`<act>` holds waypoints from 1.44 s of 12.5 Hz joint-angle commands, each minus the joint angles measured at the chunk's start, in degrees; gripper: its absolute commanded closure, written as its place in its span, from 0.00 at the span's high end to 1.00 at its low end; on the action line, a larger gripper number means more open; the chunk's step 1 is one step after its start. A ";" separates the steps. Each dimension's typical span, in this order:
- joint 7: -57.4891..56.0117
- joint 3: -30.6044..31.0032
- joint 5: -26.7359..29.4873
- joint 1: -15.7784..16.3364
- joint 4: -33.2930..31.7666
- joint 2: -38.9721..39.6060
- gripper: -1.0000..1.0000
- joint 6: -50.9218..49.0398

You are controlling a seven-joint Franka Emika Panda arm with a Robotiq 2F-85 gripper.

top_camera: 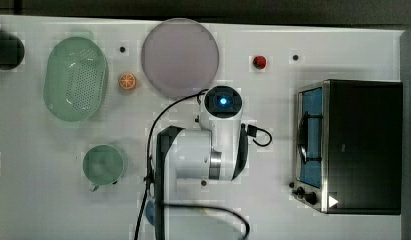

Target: Pick Ketchup from oven and place it on table.

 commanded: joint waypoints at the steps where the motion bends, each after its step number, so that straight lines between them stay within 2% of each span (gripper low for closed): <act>1: 1.62 -0.48 0.33 -0.26 1.49 2.98 0.76 6.59; 3: 1.63 -0.41 0.39 -0.25 1.55 4.60 1.00 9.14; 6: 2.31 -0.40 0.38 -0.22 3.37 0.52 1.00 7.76; 9: 2.68 -0.43 0.36 -0.21 7.79 -7.24 1.00 -1.49; 13: 2.68 0.04 0.15 -0.11 20.01 -14.50 1.00 -16.26; 18: 2.68 0.41 -0.13 0.04 33.93 -15.45 1.00 -32.61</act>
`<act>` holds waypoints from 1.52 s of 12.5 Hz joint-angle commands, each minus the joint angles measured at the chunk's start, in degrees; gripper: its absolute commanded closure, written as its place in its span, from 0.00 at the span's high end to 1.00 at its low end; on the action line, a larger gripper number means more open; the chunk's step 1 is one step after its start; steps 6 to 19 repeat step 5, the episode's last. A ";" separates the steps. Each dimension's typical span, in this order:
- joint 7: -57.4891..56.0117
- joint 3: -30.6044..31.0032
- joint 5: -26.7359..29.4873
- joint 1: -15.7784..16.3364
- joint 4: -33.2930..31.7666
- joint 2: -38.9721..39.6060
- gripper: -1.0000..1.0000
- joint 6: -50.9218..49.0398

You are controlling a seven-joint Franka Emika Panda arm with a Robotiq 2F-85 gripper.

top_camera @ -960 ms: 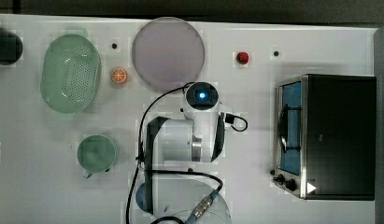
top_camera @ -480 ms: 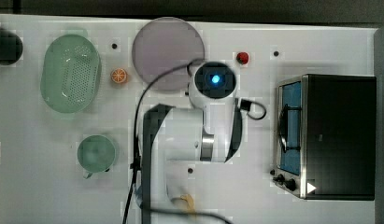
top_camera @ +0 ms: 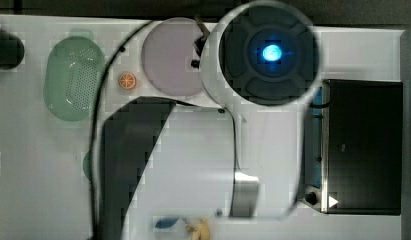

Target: Pick Ketchup from oven and place it on table.

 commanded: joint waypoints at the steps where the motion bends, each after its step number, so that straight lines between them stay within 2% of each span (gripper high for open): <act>1: 2.36 -0.06 -0.13 0.36 1.90 1.05 1.00 -8.34; 5: 2.36 -0.33 -0.17 0.24 5.35 0.95 1.00 -15.87; 19: 2.36 -0.33 -0.17 0.24 5.35 0.95 1.00 -15.87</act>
